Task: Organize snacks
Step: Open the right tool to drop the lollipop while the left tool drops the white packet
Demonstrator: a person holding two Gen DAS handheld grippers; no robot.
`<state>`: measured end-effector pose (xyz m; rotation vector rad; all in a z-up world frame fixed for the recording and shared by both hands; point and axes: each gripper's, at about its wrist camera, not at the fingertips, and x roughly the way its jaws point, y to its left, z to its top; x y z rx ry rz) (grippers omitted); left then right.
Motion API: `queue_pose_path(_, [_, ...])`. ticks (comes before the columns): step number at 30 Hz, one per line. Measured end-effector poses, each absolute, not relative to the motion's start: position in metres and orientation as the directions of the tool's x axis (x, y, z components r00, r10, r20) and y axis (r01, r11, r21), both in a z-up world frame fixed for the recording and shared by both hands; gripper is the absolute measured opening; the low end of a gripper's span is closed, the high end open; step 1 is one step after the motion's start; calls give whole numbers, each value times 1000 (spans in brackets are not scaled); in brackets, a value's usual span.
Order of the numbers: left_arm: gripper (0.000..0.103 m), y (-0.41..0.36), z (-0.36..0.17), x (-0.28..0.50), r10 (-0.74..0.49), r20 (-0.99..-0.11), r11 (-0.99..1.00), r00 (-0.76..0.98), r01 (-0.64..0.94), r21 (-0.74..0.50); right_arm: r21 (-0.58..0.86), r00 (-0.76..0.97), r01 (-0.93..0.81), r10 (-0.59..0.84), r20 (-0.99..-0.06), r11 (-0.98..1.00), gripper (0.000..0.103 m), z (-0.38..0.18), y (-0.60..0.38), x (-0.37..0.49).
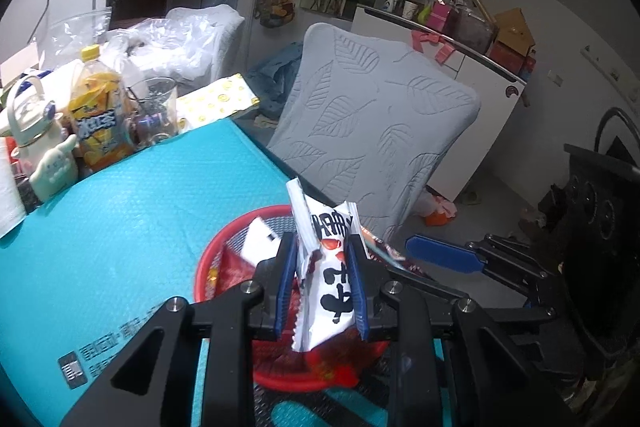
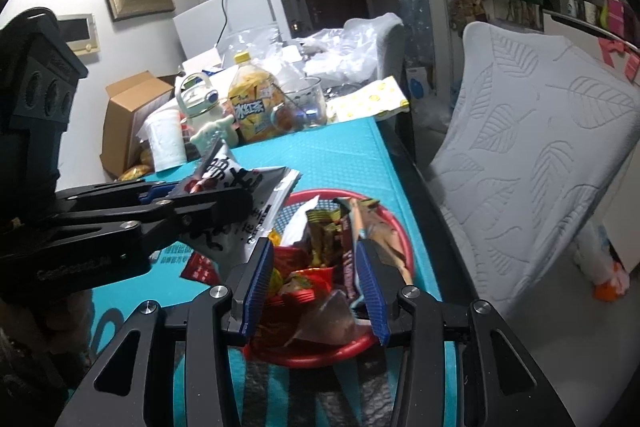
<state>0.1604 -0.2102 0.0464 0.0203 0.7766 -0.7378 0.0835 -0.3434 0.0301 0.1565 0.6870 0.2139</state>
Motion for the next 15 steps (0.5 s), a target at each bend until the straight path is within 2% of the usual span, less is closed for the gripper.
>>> queue_pose_path(6, [25, -225, 19, 176, -574, -703, 762, 421, 589, -270, 219, 754, -119, 232, -615, 969, 42, 27, -354, 85])
queue_pose_path(15, [25, -228, 0, 187, -560, -732, 776, 389, 556, -297, 226, 736, -131, 247, -630, 965, 42, 19, -355, 91])
